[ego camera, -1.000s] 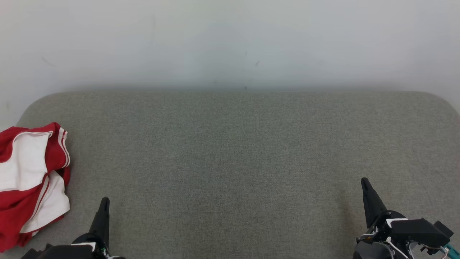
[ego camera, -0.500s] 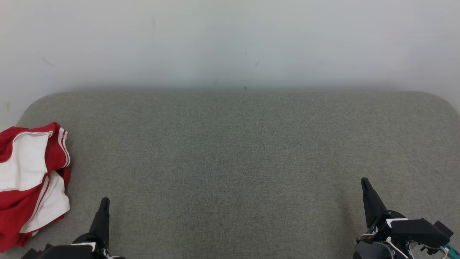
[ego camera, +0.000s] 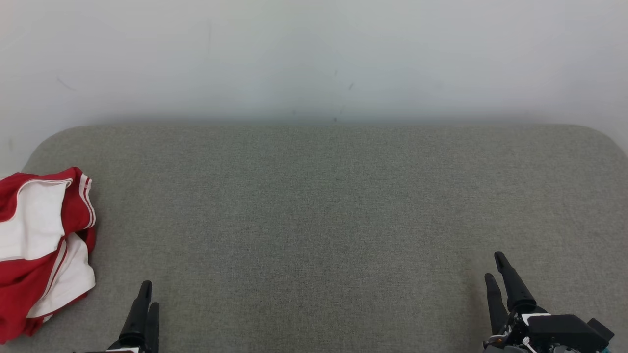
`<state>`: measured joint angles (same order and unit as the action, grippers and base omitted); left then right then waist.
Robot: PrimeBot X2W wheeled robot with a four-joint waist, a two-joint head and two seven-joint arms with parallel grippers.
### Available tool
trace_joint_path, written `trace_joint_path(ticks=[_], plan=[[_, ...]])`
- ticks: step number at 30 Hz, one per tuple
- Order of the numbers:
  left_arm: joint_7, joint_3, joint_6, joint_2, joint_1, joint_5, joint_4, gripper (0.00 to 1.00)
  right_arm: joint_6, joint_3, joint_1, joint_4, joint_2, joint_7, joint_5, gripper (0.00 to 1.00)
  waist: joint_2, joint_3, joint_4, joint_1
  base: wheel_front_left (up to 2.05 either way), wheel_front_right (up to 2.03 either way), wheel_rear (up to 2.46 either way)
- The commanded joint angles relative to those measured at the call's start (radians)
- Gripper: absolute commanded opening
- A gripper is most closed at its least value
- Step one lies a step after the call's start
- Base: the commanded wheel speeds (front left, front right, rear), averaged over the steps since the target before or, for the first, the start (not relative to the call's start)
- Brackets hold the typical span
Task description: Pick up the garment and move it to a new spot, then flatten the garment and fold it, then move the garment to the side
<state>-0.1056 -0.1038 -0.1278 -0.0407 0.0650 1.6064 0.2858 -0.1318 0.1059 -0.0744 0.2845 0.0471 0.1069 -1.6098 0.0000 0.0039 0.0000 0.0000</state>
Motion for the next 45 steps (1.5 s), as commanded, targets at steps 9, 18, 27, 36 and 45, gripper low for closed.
trace_joint_path(ticks=[9, 18, 27, 36, 45], plan=[[0.052, 0.007, -0.001, -0.009, 0.012, -0.132, -0.02, 1.0, 0.0, -0.061, -0.025, -0.022, 0.026, -0.055, 0.098, 1.0, 0.0, 0.002, -0.001, 0.0, 0.0, 0.0, 0.0], [0.093, 0.024, -0.002, -0.011, 0.005, -0.328, -0.021, 1.0, 0.0, -0.077, -0.028, -0.018, 0.026, -0.095, 0.273, 1.0, 0.0, 0.004, -0.002, 0.0, 0.0, 0.0, 0.0], [0.125, 0.025, -0.002, -0.012, -0.003, -0.503, -0.024, 1.0, 0.0, -0.088, -0.029, -0.012, 0.025, -0.128, 0.437, 1.0, 0.0, 0.005, -0.004, 0.0, 0.0, 0.0, 0.0], [0.159, 0.027, -0.002, -0.011, -0.011, -0.662, -0.026, 1.0, 0.001, -0.109, -0.028, -0.004, 0.031, -0.161, 0.584, 1.0, 0.0, 0.006, -0.005, 0.0, 0.0, 0.0, 0.0], [0.193, 0.037, -0.003, -0.011, -0.027, -0.804, -0.033, 1.0, 0.001, -0.135, -0.023, 0.004, 0.039, -0.195, 0.717, 1.0, 0.0, 0.005, -0.006, 0.0, 0.0, 0.0, 0.0]])
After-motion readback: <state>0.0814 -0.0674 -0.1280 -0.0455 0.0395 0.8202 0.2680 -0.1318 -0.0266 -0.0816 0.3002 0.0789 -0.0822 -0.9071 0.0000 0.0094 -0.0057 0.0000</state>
